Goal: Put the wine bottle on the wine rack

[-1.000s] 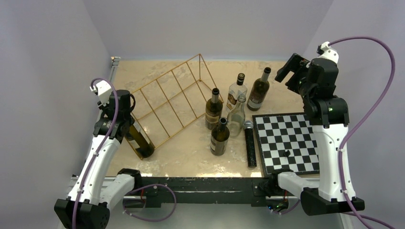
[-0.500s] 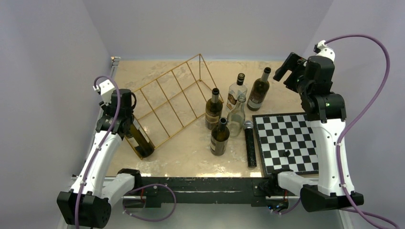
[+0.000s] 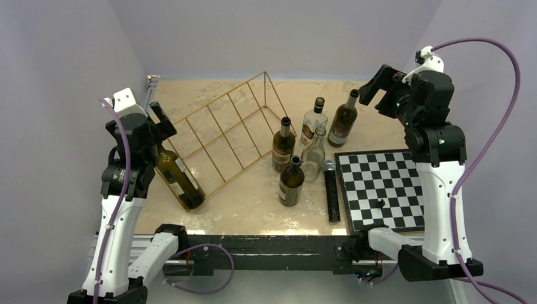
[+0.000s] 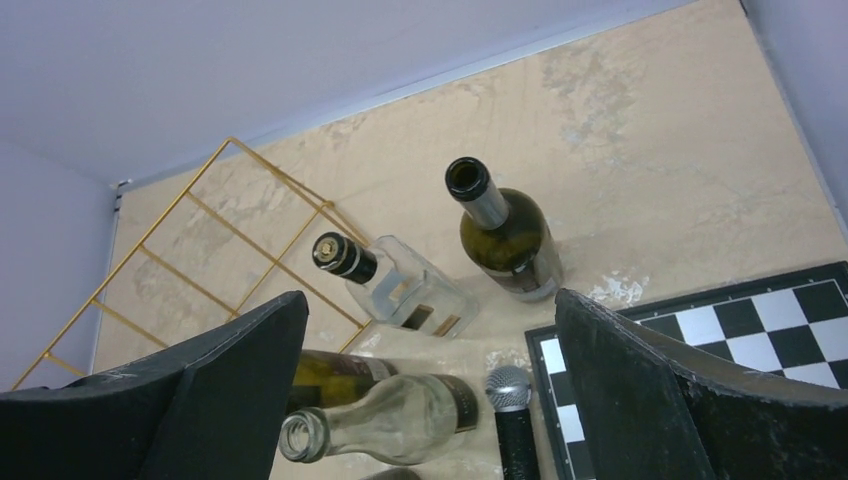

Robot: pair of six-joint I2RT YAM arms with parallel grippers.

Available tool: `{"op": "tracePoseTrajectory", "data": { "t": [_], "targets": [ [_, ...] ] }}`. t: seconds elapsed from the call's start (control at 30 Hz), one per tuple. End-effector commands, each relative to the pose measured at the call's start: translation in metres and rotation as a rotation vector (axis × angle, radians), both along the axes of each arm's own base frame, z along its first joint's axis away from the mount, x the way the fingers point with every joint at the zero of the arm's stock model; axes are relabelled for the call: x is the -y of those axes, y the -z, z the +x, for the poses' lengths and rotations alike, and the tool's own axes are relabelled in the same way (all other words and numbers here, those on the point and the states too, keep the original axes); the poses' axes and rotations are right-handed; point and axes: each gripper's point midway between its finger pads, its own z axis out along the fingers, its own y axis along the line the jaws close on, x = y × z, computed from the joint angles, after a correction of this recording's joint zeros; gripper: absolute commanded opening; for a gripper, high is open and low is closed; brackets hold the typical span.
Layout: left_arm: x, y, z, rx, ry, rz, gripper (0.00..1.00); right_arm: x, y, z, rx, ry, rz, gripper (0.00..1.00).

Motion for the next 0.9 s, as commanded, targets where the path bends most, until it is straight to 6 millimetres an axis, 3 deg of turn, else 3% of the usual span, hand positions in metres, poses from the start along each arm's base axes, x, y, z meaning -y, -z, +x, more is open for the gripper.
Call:
{"op": "tracePoseTrajectory", "data": {
  "t": [0.0, 0.13, 0.3, 0.43, 0.47, 0.63, 0.77, 0.87],
  "targets": [
    [0.057, -0.049, 0.012, 0.097, 0.421, 0.063, 0.92, -0.023, -0.021, -0.003, 0.077, -0.152, -0.003, 0.99],
    [0.135, -0.068, 0.003, 0.213, 0.894, 0.055, 0.96, -0.046, -0.025, -0.008, 0.106, -0.295, 0.009, 0.99],
    [0.201, -0.074, -0.026, 0.248, 1.312, -0.070, 0.99, -0.065, -0.028, -0.015, 0.136, -0.409, 0.038, 0.99],
    [0.249, -0.088, -0.063, 0.377, 1.613, -0.225, 0.99, -0.069, -0.031, -0.021, 0.151, -0.436, 0.041, 0.99],
    [0.259, -0.097, -0.069, 0.435, 1.663, -0.230, 0.99, -0.070, -0.033, -0.024, 0.161, -0.447, 0.041, 0.99],
    [0.309, -0.094, -0.092, 0.425, 1.834, -0.300, 0.99, -0.073, -0.042, -0.032, 0.191, -0.468, 0.041, 0.99],
    [0.338, -0.075, -0.094, 0.401, 1.870, -0.239, 0.99, -0.074, -0.039, -0.035, 0.187, -0.470, 0.046, 0.99],
    [0.354, -0.054, -0.084, 0.380, 1.846, -0.127, 0.97, -0.070, -0.033, -0.033, 0.164, -0.450, 0.042, 0.99]
  ]
}}
